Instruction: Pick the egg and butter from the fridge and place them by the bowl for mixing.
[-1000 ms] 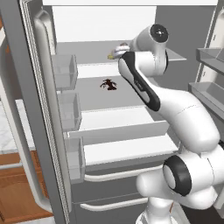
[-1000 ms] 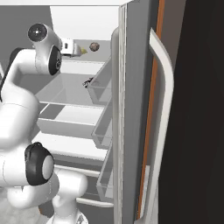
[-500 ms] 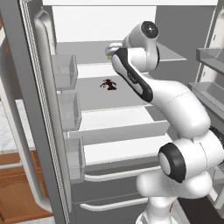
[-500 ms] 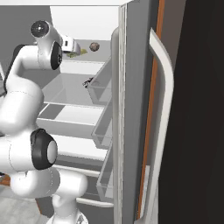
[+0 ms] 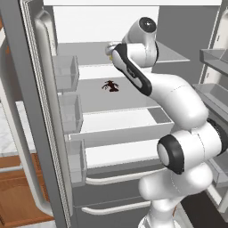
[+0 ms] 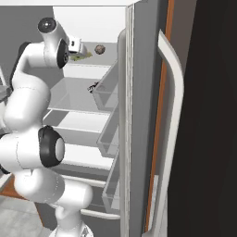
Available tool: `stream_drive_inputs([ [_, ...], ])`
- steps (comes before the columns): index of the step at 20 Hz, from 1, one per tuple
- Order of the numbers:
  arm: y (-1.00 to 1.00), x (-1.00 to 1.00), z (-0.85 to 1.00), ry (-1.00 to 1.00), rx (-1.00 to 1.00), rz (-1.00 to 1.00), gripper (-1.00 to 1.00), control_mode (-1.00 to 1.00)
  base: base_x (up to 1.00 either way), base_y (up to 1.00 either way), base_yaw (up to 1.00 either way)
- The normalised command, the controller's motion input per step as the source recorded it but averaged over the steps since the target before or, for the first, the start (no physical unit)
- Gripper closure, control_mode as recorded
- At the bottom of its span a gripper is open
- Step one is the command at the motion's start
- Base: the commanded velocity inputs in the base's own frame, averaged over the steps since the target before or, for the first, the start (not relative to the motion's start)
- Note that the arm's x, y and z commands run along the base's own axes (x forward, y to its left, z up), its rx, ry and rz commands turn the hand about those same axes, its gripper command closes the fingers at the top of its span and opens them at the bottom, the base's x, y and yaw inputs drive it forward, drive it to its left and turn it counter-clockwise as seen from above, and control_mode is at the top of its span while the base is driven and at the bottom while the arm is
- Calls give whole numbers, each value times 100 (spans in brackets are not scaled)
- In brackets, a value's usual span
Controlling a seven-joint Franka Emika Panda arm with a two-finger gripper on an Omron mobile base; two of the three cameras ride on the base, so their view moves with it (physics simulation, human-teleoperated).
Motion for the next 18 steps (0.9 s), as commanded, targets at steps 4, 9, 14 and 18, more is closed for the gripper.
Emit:
stream_drive_inputs([
  [4,0,17,-9,2,0,0,-100,-100,0,0,0],
  [9,0,24,-15,1,0,0,-100,-100,0,0,0],
  [14,0,31,-10,0,0,0,-100,-100,0,0,0],
  [18,0,36,-1,0,0,0,-100,-100,0,0,0],
])
